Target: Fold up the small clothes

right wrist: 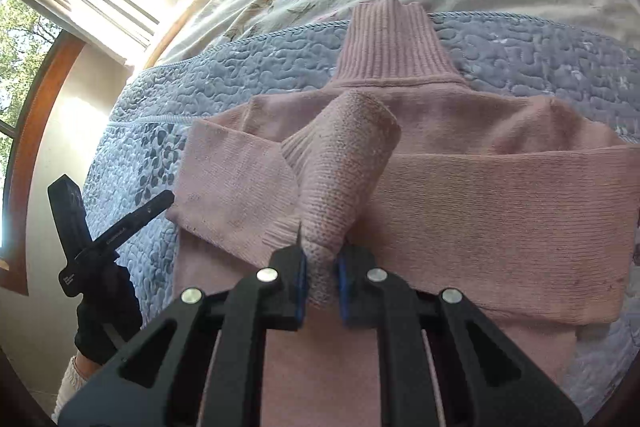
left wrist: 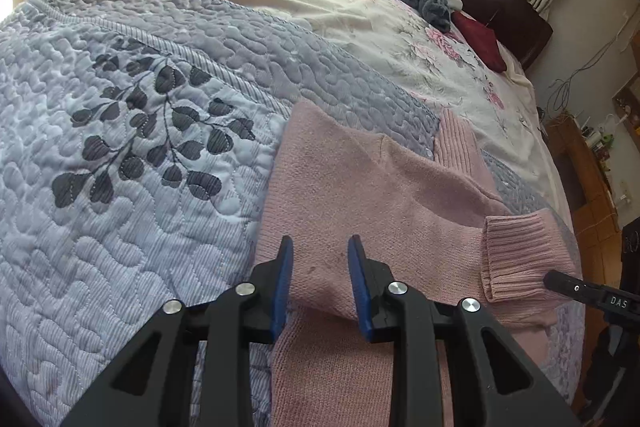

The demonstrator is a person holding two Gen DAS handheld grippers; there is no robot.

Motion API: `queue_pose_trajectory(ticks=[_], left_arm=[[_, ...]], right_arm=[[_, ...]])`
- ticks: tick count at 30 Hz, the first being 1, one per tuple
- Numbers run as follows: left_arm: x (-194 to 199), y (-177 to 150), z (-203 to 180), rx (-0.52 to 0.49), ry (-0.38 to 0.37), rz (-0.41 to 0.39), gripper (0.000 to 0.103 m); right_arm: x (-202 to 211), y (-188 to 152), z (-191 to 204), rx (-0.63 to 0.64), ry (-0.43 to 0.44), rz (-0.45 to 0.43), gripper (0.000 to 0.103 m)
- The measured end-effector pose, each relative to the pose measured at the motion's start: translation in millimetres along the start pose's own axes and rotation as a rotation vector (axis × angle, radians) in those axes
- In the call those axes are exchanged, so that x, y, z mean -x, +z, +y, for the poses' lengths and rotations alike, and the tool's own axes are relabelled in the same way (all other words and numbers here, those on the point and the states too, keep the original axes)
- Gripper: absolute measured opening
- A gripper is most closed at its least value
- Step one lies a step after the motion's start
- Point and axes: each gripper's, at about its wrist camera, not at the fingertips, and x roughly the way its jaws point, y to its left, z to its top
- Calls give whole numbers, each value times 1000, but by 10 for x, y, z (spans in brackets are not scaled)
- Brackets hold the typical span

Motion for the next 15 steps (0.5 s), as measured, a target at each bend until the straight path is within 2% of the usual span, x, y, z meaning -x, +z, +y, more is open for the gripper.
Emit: queue_pose_trajectory(ticks=[4,8,11,13,15], left_arm=[[-243,-64,-83,-36,69,48,28],[-317,-66,-108,-60,96,57,29],[-252,-44,-117,-63,90,64,29],[-143,-19,-144,-58,74,47,29],[-45,-1,-216,-66,48,26,30]], right_arm=[[-328,-84,-354,-75,-64,71,11],[-553,-190,-494,-84,-90,109,16],[-402,-229,-417,-53,-151,70,29],[-191,-235,-279,-1,-215,-11,39],[-64,-209,-81,61,-217,-50,43]])
